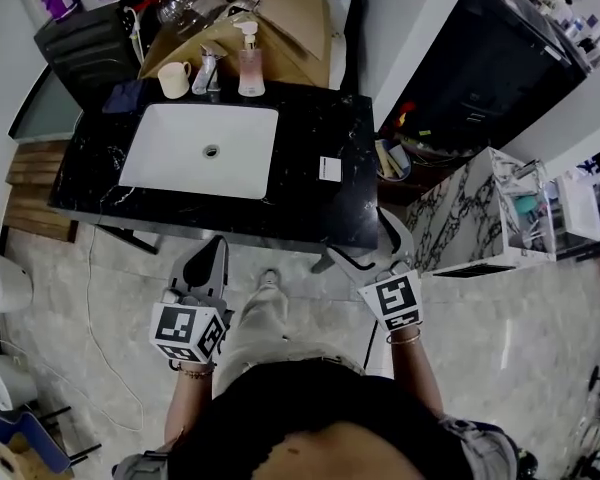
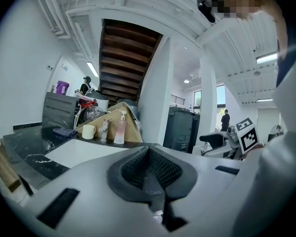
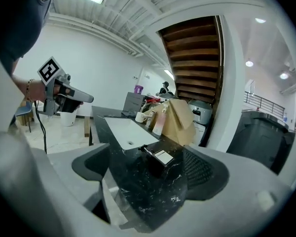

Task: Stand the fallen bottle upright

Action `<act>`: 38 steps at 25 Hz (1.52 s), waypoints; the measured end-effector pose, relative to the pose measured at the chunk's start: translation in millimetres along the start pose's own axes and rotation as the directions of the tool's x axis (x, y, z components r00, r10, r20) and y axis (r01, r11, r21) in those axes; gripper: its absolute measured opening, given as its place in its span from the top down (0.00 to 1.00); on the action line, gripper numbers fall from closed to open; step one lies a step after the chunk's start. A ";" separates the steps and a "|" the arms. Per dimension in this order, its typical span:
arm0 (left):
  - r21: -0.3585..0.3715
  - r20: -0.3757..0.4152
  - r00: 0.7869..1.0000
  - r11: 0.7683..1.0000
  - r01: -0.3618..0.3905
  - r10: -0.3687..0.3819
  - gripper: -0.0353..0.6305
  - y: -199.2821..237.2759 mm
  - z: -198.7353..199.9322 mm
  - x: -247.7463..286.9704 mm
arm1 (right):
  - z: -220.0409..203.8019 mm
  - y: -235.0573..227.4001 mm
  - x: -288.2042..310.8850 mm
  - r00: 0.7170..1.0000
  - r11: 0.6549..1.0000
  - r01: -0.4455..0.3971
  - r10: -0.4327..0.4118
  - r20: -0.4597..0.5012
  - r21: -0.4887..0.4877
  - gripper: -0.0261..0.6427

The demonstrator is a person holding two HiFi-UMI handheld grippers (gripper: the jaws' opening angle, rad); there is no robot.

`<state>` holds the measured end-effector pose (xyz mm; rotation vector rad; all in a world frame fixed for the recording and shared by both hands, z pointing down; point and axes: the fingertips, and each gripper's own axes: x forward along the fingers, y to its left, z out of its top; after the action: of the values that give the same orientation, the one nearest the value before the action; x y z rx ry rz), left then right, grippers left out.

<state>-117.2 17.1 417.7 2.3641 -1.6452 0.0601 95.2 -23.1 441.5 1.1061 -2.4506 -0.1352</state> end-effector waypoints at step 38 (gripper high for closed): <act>-0.028 -0.025 0.998 0.998 -0.055 0.054 0.94 134.3 41.7 159.1 | -77.0 -8.8 229.1 0.309 0.589 -0.800 0.241 -0.920 -0.115 0.60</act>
<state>-189.5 -182.1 431.5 2.2882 -1.6883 0.0743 1.9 -189.9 589.7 -0.1031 -1.5160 -0.0668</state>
